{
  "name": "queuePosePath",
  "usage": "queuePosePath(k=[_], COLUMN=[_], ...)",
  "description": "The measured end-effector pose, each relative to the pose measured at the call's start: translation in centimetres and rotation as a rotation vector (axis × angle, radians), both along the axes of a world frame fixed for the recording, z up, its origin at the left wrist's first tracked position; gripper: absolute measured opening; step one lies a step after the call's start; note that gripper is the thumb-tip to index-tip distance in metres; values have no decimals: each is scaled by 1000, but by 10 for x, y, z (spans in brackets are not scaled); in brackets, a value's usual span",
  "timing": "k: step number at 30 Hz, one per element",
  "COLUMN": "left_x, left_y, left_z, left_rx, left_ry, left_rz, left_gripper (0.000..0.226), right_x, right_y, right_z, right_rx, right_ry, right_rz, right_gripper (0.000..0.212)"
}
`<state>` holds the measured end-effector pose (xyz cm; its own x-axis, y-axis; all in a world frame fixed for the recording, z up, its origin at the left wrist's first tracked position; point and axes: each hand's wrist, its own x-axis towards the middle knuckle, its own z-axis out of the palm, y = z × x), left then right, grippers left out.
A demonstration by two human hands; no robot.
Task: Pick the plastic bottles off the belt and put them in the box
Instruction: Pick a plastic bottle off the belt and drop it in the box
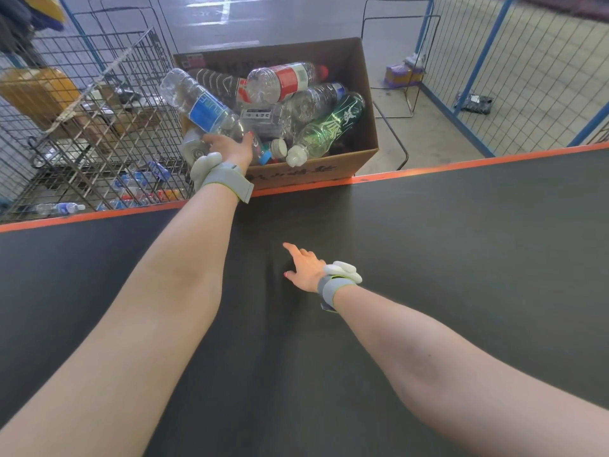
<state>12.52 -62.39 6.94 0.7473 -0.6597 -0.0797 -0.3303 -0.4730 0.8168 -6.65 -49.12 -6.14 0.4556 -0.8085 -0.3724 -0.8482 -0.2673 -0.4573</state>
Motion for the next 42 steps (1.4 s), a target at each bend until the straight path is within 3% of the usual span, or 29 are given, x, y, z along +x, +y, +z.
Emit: queuePosePath(k=[4,10,16,20,26,30,37,42], left_x=[-7,-17,-15,-23,-42,-63,-87,-90], left_y=[12,42,86,129,248,343,445,480], left_z=[0,6,-5,-32,-66,-64,-63,-74], left_rx=[36,88,151,214,484,647,894,933], left_ry=[-78,-121,-75,55,164,88,-74,-117], left_rz=[-14,-38,-101,-187,-281,-399,-559,-576], left_gripper=[77,74,80,84,88,75,89,92], right_x=[-2,-1,-6,-15,-36,-57,-82,-88], right_y=[3,23,53,80,142,187,253,284], right_z=[1,13,38,49,53,56,47,36], right_rx=[7,26,29,59,136,175,267,267], right_ry=[-1,7,22,30,99,139,349,385], right_rz=[-8,-1,-16,-53,-60,-54,21,45], right_gripper=[69,69,70,73,74,75,106,109])
